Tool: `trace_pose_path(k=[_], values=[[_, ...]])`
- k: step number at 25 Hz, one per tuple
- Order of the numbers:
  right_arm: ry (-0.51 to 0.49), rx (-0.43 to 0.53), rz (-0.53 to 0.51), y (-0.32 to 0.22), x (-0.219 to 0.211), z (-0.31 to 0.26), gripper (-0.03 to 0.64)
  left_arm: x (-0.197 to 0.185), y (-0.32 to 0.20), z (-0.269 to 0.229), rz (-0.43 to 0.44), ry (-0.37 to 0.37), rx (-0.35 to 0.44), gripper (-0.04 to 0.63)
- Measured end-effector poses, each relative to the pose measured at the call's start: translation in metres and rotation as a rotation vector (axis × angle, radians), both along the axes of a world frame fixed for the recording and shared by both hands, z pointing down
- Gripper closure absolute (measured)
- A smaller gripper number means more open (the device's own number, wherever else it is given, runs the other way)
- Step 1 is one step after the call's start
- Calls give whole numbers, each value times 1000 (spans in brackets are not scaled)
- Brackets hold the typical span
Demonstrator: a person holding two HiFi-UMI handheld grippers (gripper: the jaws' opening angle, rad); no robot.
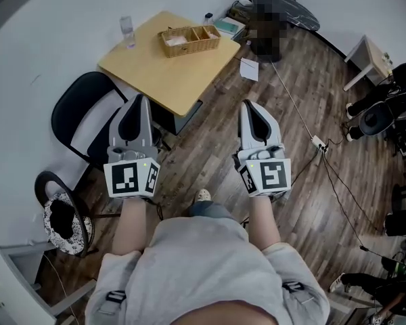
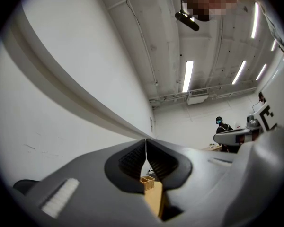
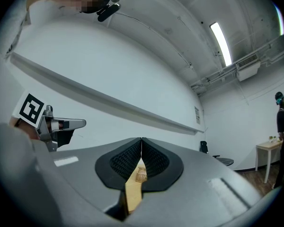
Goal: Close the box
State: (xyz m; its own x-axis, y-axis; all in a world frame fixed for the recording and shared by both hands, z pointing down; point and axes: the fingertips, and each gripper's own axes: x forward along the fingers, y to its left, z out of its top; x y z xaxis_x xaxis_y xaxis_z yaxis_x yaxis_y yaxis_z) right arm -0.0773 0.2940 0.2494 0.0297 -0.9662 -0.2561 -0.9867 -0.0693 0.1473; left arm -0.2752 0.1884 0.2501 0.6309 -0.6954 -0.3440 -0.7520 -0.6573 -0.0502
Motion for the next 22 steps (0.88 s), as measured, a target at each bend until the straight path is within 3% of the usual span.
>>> trace_pose_path(k=[11,22], values=[[-11,-8,-46,-68,75,-1,612,68,-59,-6,-49,9,0,534],[-36,-14,-91,-99,123,10,612,109,-79,-1,-101,-4,-17,534]])
